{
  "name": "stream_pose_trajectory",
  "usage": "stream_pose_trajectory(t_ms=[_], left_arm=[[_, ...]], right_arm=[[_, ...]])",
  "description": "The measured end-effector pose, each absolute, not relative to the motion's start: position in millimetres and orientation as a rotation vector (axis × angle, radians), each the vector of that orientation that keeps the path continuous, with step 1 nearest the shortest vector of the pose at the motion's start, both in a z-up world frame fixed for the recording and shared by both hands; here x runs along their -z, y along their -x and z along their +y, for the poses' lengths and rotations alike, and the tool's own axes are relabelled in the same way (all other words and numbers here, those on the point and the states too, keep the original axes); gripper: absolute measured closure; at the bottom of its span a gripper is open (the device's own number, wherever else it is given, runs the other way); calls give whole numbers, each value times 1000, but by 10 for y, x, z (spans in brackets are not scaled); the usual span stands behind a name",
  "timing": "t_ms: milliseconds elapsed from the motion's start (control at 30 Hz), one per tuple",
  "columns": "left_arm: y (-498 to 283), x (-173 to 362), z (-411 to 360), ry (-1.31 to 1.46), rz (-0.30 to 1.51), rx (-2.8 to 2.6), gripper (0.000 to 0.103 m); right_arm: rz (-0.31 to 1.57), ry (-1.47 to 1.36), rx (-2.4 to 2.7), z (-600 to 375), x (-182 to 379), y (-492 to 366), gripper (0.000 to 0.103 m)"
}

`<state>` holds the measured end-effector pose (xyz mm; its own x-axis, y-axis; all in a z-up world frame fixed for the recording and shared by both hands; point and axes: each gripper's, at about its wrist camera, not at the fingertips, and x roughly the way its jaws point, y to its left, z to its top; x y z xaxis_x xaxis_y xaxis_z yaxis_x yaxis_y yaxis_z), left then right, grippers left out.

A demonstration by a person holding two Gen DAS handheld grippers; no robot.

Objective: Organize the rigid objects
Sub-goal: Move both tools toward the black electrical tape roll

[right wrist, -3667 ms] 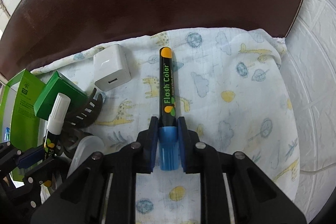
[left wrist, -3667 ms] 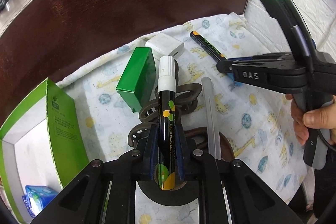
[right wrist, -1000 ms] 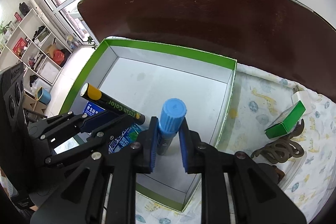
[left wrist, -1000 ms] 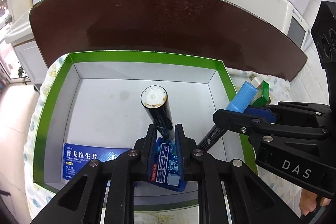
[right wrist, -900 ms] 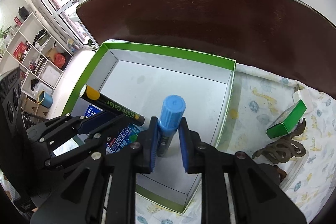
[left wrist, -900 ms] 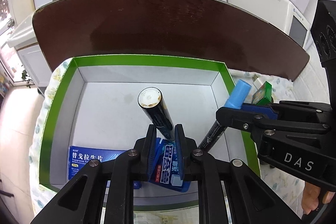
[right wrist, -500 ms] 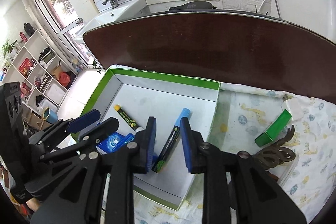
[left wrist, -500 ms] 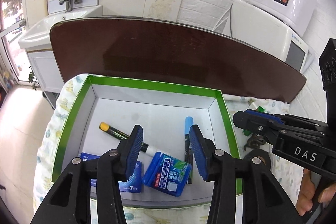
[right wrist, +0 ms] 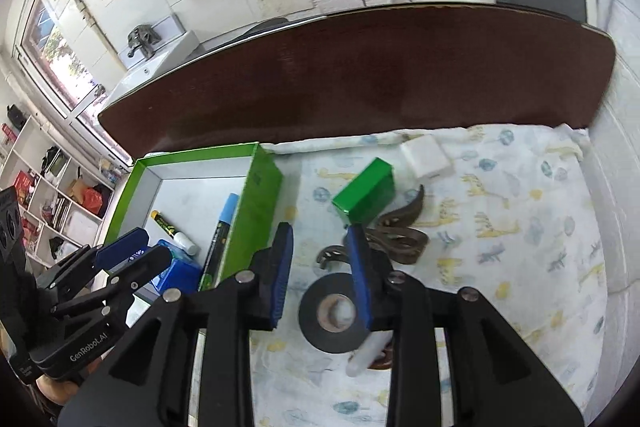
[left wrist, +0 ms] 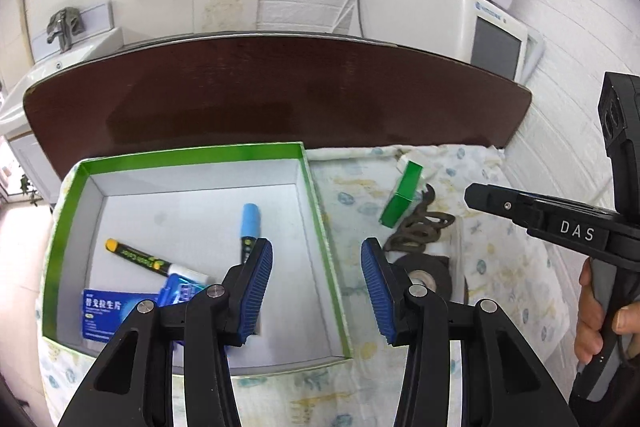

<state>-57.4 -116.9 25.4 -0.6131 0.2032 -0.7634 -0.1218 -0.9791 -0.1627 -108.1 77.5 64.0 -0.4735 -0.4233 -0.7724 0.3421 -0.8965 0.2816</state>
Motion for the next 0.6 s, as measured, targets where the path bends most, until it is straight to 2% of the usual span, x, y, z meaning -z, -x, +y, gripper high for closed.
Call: stream_pose_trajectory(t_ms=[267, 600], left_arm=[[619, -35, -582, 1347, -54, -2558, 56], [630, 380, -377, 1510, -97, -2508, 56]], right_arm=[[-207, -1337, 2375, 1275, -449, 1000, 70], [-233, -1387, 2190, 1140, -138, 1068, 70]])
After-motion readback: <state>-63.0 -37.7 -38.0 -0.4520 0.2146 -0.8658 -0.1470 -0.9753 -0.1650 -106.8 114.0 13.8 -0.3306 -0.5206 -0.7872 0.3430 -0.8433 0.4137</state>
